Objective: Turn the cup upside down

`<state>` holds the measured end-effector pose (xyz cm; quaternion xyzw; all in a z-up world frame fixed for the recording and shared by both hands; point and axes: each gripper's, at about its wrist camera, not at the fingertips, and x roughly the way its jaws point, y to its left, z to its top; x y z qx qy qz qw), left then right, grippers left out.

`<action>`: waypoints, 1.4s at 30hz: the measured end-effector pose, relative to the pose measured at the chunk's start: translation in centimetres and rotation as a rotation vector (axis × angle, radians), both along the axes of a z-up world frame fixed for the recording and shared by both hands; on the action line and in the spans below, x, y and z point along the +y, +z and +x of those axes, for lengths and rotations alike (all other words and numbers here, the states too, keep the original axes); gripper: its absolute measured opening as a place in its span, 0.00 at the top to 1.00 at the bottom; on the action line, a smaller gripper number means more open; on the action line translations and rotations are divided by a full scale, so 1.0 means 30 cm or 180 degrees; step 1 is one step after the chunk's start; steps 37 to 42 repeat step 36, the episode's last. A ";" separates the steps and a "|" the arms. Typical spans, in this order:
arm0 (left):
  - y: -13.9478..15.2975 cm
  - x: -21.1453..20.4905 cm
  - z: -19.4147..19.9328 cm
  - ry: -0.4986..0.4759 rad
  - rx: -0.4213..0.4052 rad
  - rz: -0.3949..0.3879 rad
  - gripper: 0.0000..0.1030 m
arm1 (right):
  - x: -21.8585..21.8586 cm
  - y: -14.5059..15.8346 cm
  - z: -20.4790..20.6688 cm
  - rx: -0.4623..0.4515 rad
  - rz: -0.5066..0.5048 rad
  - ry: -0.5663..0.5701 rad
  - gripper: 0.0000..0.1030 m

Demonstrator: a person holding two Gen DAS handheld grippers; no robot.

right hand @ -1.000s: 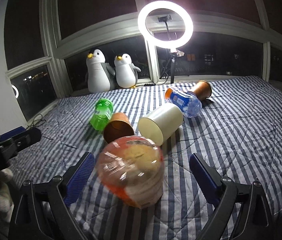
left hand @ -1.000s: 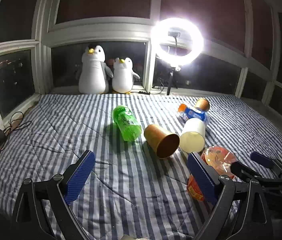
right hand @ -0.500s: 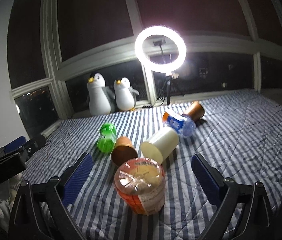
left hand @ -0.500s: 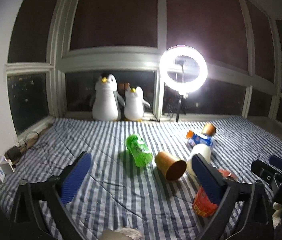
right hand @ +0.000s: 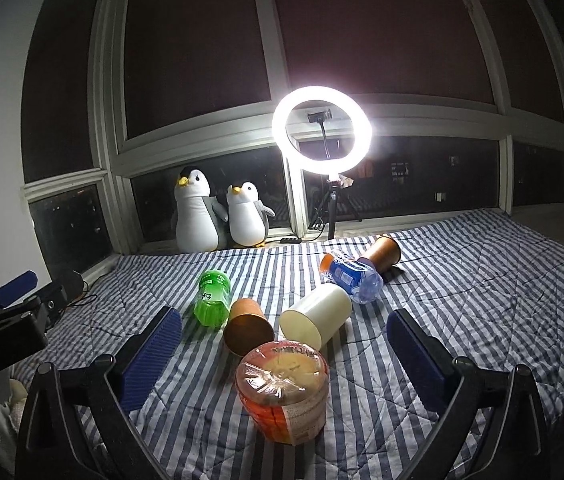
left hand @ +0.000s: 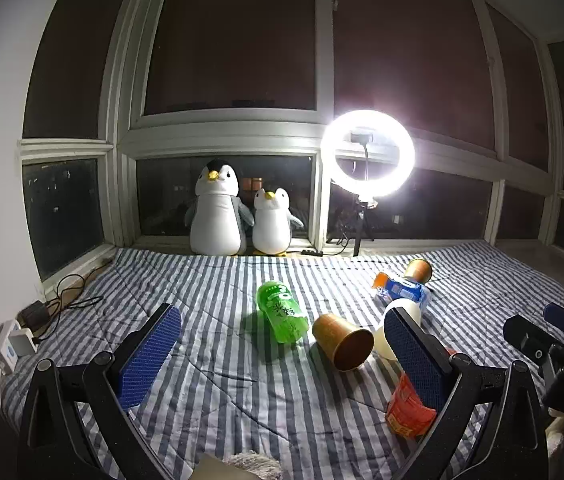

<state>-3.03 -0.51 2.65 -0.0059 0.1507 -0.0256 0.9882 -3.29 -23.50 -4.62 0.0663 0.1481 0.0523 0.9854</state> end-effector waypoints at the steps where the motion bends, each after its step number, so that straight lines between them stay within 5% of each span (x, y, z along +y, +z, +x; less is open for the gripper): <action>1: -0.003 -0.001 0.002 0.0003 0.0002 0.0002 0.00 | 0.001 0.000 0.000 0.0002 0.0002 -0.0003 0.02; 42: -0.029 -0.015 0.033 0.0047 0.0067 0.0027 0.00 | -0.013 -0.024 0.010 0.0098 0.0039 0.0004 0.02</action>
